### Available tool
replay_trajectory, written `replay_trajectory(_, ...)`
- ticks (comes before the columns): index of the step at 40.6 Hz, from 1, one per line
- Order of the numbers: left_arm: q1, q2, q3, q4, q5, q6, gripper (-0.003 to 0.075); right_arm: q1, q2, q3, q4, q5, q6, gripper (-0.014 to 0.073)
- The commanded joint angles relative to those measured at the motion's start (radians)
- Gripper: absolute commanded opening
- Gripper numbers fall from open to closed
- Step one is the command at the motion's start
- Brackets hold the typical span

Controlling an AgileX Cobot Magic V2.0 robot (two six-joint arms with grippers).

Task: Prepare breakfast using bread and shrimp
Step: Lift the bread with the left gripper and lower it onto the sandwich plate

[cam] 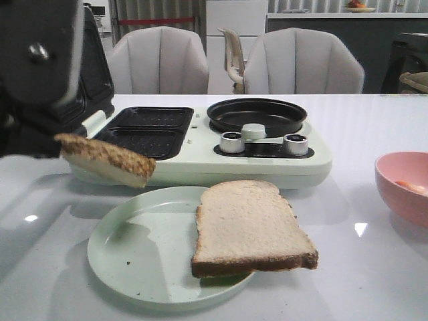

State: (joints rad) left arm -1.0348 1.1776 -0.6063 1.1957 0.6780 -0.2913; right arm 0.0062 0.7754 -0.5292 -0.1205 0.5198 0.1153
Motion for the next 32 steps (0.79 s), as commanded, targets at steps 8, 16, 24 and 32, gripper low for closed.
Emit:
replay_trajectory(8, 0.057, -0.055, -0.026, 0.396, 0.012, -0.143, 0.0100, -0.005, -0.002, -0.036, -0.005, -0.062, -0.001, 0.0505)
replay_trajectory(16, 0.220, 0.039, -0.099, 0.438, -0.111, -0.163, 0.0100, -0.005, -0.002, -0.036, -0.005, -0.062, -0.001, 0.0505)
replay_trajectory(24, 0.355, 0.178, -0.244, 0.440, -0.268, -0.163, 0.0100, -0.005, -0.002, -0.036, -0.005, -0.062, -0.001, 0.0505)
replay_trajectory(32, 0.449, 0.339, -0.415, 0.444, -0.341, -0.163, 0.0100, -0.005, -0.002, -0.036, -0.005, -0.062, -0.001, 0.0505)
